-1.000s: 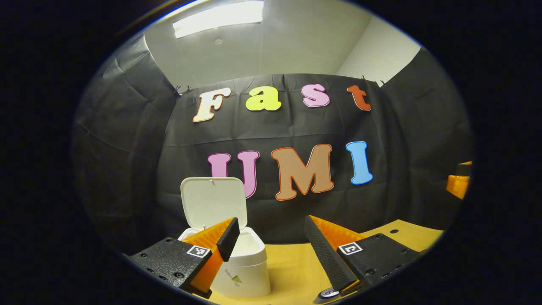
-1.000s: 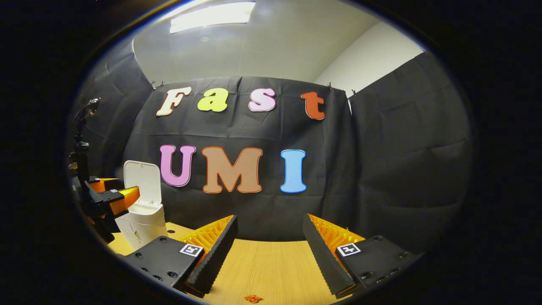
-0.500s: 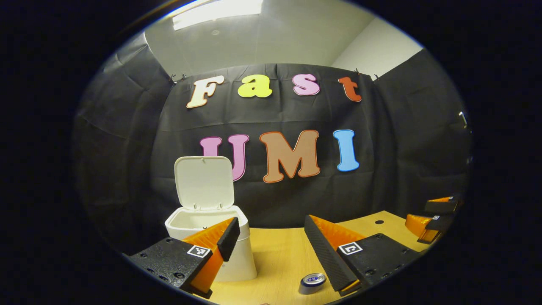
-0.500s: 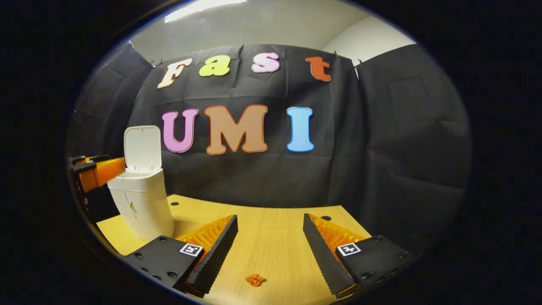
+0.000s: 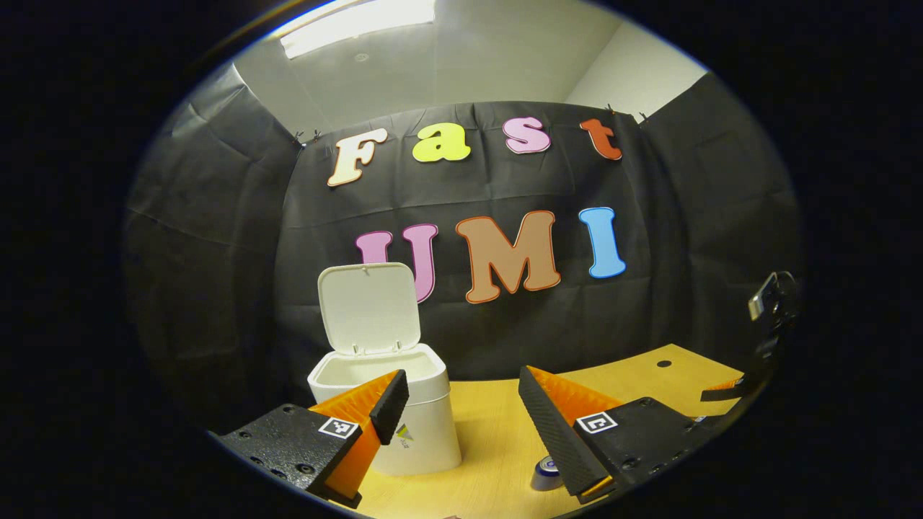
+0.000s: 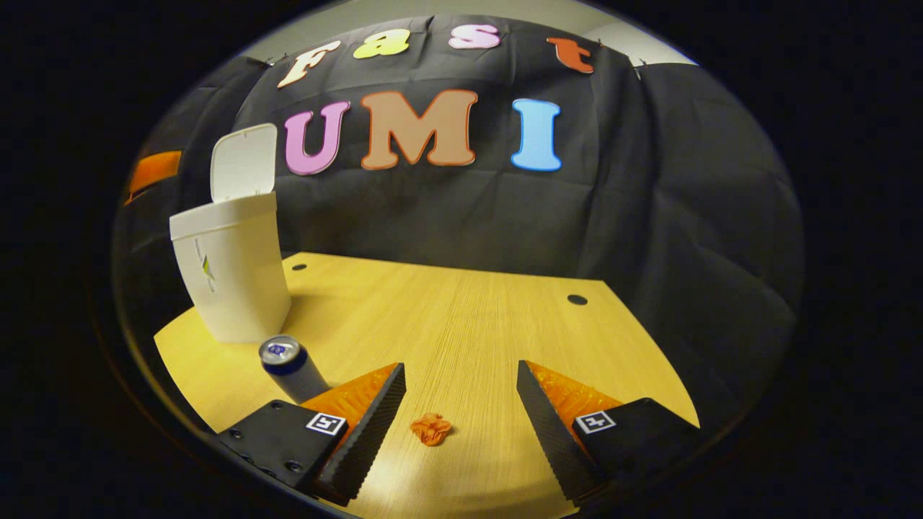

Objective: Press the lid of the desktop garbage bin to open it, pick up the crumpled paper on the desktop and throw it into the bin, then pick up the pop can on the desktop and drop it into the bin, and finally close the garbage bin lid.

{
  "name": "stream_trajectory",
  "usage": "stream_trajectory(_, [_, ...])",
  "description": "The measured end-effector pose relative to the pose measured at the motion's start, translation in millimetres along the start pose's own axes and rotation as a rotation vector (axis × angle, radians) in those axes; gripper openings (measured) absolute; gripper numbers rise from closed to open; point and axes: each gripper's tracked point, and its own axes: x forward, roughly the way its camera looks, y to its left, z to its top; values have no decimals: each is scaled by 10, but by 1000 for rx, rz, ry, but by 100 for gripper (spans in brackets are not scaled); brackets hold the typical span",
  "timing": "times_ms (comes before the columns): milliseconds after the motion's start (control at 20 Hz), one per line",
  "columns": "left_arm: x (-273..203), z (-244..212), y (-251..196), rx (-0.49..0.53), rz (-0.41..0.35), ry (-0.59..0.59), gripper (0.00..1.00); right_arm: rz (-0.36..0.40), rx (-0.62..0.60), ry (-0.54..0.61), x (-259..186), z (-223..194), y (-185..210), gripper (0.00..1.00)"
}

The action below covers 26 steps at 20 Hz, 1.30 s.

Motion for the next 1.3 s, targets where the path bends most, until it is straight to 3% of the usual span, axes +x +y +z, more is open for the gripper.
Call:
stream_trajectory(500, [-79,-124,294,25,73,46,93,31,-46,265,562,-859,177,98])
stream_trajectory(650, [-74,-138,299,38,70,53,93,59,-29,347,621,-1005,208,94])
stream_trajectory(800, [-65,-167,326,42,71,57,93,87,6,350,690,-989,249,92])
stream_trajectory(900, [-47,-189,320,39,70,65,93,99,-7,340,735,-979,265,79])
stream_trajectory(950, [-41,-202,320,38,69,68,93,97,-10,332,751,-968,252,60])
stream_trajectory(1050, [-32,-208,311,36,65,71,93,107,-10,324,757,-980,281,37])
stream_trajectory(1100, [-25,-214,306,35,63,72,93,105,0,321,758,-980,282,34])
stream_trajectory(1150, [-9,-214,297,34,59,73,93,103,7,320,741,-974,278,24])
stream_trajectory(1300, [-5,-208,290,37,54,69,93,96,26,322,756,-953,275,19])
